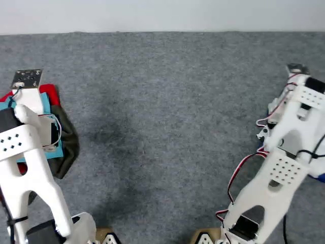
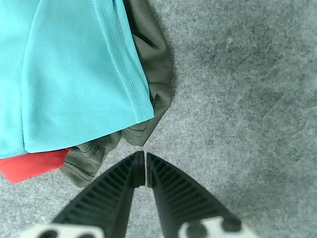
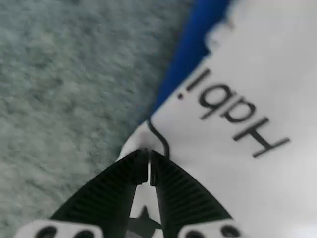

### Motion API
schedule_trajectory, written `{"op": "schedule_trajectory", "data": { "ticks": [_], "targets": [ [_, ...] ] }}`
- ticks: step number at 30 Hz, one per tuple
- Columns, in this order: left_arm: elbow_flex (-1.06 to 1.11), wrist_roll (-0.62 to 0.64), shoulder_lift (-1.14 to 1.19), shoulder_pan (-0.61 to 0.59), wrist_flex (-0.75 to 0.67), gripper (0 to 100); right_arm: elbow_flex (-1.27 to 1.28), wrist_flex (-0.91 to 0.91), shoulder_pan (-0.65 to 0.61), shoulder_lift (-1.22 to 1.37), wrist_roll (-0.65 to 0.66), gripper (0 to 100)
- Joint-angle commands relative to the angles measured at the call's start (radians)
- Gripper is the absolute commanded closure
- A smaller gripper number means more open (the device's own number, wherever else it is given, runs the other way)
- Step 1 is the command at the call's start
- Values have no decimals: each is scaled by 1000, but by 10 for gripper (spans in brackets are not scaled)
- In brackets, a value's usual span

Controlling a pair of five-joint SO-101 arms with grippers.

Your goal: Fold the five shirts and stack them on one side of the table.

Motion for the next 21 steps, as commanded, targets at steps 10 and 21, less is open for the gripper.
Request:
{"op": "schedule_trajectory", "data": {
  "ticks": [10, 21],
  "targets": [
    [-4, 9, -37, -2, 18, 987, -127, -22, 133, -216, -2, 988],
    [-4, 9, -37, -2, 18, 987, -101, -541, 67, 45, -2, 984]
  ]
}}
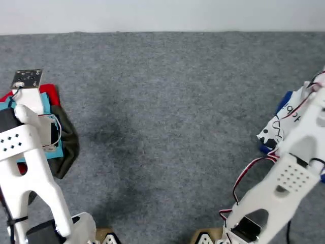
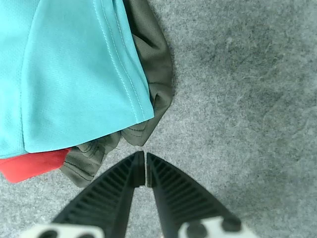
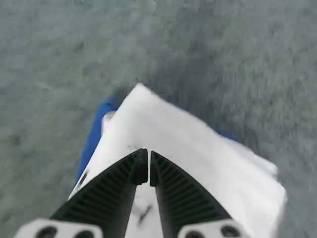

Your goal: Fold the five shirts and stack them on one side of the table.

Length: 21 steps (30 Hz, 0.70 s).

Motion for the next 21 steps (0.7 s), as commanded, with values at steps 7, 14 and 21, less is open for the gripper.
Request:
{"op": "schedule_trajectory", "data": {
  "ticks": [7, 14, 21],
  "targets": [
    [-2, 9, -37, -2, 18, 987, -74, -101, -131, 142, -2, 987],
    [-2, 9, -37, -2, 20, 987, -276, 259, -93, 47, 0, 987],
    [-2, 9, -37, -2, 20, 987, -410, 503, 65, 39, 3, 984]
  ]
}}
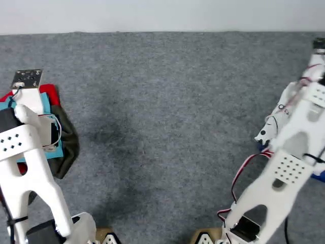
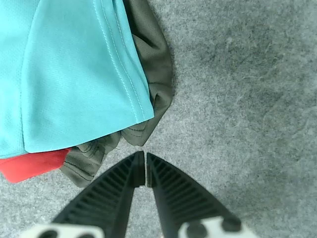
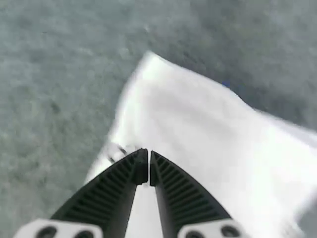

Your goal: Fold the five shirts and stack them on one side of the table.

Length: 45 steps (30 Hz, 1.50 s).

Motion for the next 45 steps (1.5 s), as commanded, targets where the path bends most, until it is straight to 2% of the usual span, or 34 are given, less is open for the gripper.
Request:
{"op": "schedule_trajectory", "data": {
  "ticks": [1, 6, 10, 13, 17, 21, 25, 29, 38, 45],
  "targets": [
    [-2, 9, -37, -2, 20, 987, -78, 104, 104, -77, 0, 984],
    [-2, 9, -37, -2, 20, 987, -77, 125, 217, -31, 118, 984],
    [-2, 9, -37, -2, 20, 987, -83, 62, 262, 120, 196, 987],
    [-2, 9, -37, -2, 18, 987, -133, 85, 265, 179, 198, 987],
    [-2, 9, -37, -2, 18, 987, -341, 280, 243, 131, 196, 987],
    [-4, 9, -38, -2, 18, 987, -470, 277, 252, 68, 196, 988],
    [-4, 9, -38, -2, 18, 987, -462, 280, 257, 28, 198, 988],
    [-4, 9, -38, -2, 18, 987, -359, 280, 274, -31, 198, 988],
    [-4, 9, -38, -2, 18, 987, 265, 274, 257, -271, 204, 988],
    [-4, 8, -38, -2, 2, 987, 450, 231, 259, -165, 204, 988]
  ]
}}
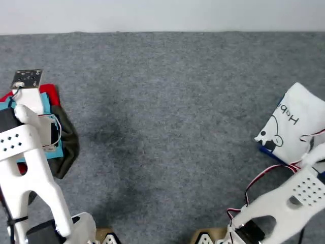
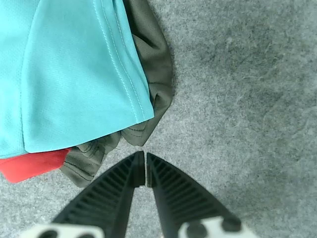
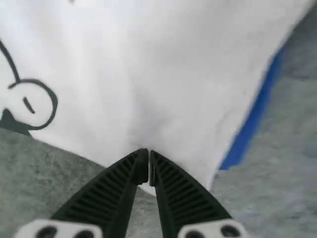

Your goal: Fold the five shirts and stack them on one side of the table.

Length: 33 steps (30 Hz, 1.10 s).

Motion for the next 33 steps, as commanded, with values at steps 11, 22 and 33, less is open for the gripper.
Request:
{"op": "schedule_trajectory", "data": {
  "ticks": [11, 22, 33],
  "targets": [
    [-54, 0, -117, -8, -48, 986, -6, 48, -81, -383, 8, 987],
    [2, -221, 11, -60, -193, 763, 566, 42, -354, -756, 2, 987],
    [7, -330, 319, -83, -308, 743, 784, 42, -414, -808, 2, 987]
  ]
}}
